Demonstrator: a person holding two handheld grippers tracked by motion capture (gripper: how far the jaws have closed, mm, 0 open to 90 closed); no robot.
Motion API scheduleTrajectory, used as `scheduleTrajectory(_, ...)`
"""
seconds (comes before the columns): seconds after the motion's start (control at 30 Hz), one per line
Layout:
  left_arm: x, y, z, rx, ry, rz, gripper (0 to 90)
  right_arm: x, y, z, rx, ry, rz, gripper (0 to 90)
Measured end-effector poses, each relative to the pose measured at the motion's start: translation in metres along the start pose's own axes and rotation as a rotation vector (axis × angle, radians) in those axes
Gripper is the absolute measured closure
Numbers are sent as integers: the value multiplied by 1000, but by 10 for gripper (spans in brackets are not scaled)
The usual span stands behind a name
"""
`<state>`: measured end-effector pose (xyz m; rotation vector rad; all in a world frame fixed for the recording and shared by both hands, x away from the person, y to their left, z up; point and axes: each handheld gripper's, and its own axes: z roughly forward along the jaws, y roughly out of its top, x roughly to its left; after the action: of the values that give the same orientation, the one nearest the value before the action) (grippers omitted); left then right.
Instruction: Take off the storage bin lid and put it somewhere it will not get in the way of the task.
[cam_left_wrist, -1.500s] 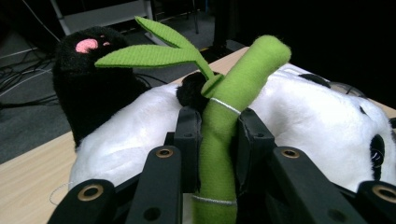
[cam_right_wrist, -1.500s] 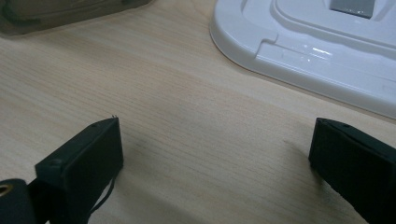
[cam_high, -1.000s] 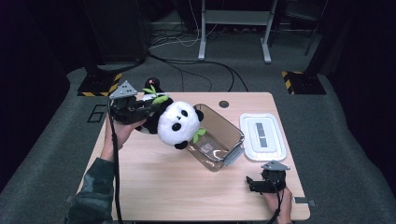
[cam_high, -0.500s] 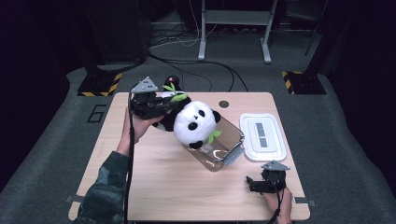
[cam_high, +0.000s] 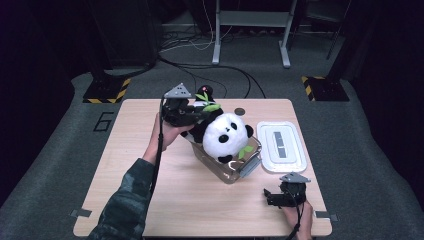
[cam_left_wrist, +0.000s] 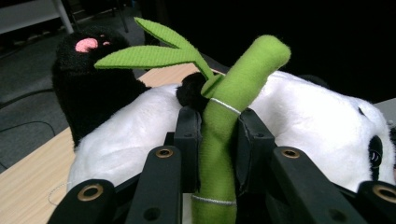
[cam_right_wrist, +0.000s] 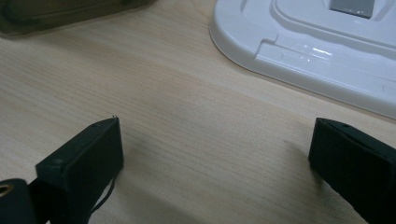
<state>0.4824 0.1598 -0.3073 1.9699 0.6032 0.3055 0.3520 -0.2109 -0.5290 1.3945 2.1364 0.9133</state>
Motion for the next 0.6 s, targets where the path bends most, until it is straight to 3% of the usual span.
scheduleTrajectory(0.37, -3, -3, 35, 67, -52, -18, 725, 0, 0, 0, -4, -3, -2, 26)
scheduleTrajectory(0.6, -2, -10, 49, 92, -49, -38, 723, 0, 0, 0, -2, 2, -4, 29)
